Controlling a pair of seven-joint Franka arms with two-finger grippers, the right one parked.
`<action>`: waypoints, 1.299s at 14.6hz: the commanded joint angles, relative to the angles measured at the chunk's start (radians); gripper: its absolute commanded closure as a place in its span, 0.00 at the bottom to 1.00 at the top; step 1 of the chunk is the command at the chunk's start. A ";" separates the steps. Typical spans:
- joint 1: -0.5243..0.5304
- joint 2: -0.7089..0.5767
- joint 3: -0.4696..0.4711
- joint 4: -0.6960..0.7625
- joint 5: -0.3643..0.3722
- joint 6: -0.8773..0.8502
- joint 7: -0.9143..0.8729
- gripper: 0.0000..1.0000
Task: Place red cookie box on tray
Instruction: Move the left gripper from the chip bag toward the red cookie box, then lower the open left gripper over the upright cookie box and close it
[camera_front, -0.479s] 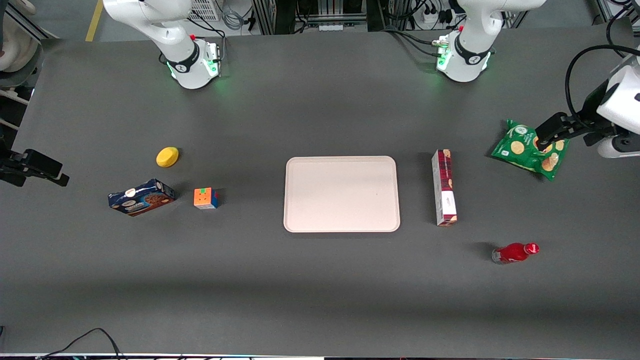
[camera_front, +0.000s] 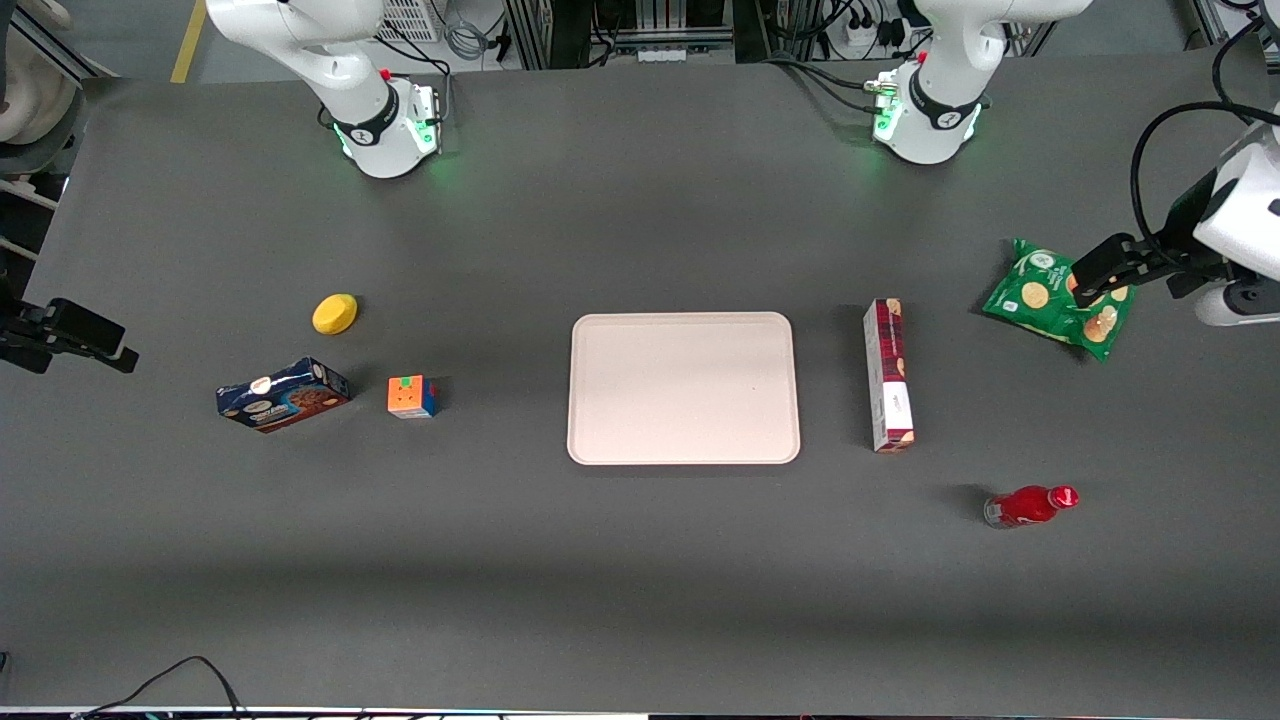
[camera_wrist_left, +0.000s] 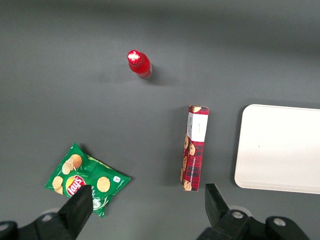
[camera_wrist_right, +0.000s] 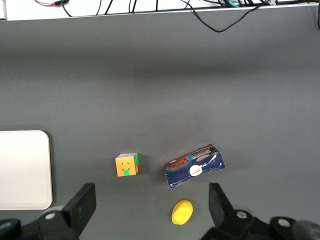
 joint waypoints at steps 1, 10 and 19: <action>-0.009 0.030 -0.030 -0.015 0.001 -0.008 0.002 0.00; -0.020 0.123 -0.097 -0.305 -0.005 0.352 0.007 0.00; -0.031 0.194 -0.159 -0.595 0.053 0.757 -0.082 0.00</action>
